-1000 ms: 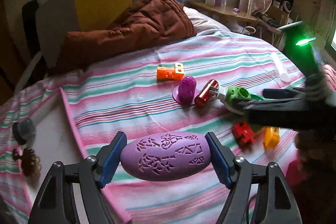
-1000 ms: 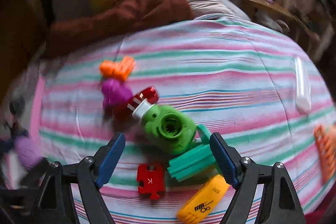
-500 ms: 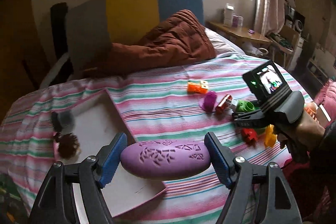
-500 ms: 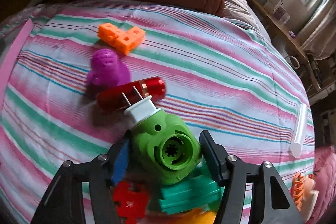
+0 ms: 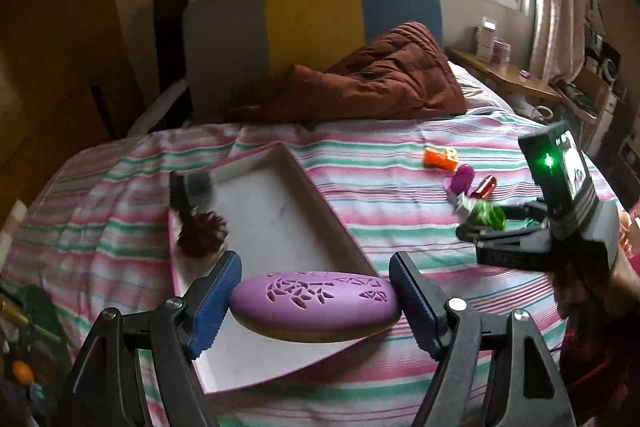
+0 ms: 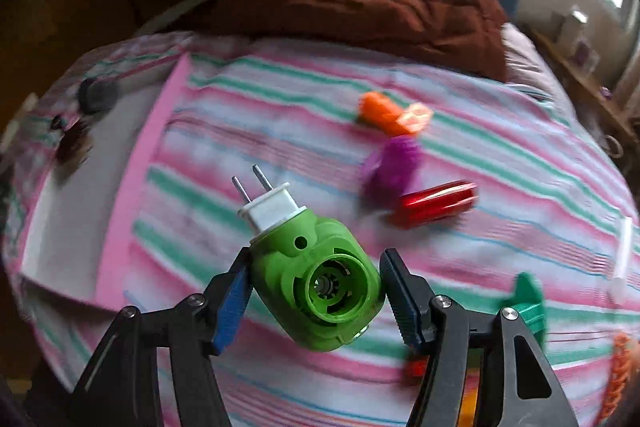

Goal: Organize rigid objects
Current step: 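Carry the purple egg into the tray and release it beside the brown mold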

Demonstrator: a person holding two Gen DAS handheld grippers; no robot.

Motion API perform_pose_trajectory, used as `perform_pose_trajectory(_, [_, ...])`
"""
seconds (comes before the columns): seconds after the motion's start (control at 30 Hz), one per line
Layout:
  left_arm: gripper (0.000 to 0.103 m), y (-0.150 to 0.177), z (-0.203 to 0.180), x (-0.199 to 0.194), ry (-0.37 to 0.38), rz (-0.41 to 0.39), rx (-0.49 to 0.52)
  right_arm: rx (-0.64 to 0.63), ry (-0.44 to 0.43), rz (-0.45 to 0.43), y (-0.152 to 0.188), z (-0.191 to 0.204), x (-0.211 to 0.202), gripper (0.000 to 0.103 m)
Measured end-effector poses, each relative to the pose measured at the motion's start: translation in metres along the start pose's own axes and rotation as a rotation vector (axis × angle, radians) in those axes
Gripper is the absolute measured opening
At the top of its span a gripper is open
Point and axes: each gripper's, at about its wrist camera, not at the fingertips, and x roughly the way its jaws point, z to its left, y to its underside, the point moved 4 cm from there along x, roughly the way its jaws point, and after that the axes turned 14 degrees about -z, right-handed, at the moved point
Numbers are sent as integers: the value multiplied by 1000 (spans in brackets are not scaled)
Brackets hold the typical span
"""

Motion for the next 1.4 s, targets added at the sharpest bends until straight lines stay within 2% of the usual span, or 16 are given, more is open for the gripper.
perform_pose_trajectory(0.13, [78,13,21,0,-21,31,-44,-26,-22,29,11,18,12,64])
perform_pose_trajectory(0.37, [78,45,71,6,-70,100,-185,-18,-28,9,12,15,17,64])
perform_pose_trajectory(0.6, [78,50,92,27,-86,133,-268,-10,-37,2,11,14,17,64])
perform_pose_trajectory(0.9, [78,36,89,40,-135,117,-207,-50,-17,5,11,21,18,64])
perform_pose_trajectory(1.23, [78,48,84,60,-146,174,-164,-55,-9,2,10,22,17,64])
perform_pose_trajectory(1.4, [78,46,82,68,-155,172,-142,-57,-8,1,9,22,17,64])
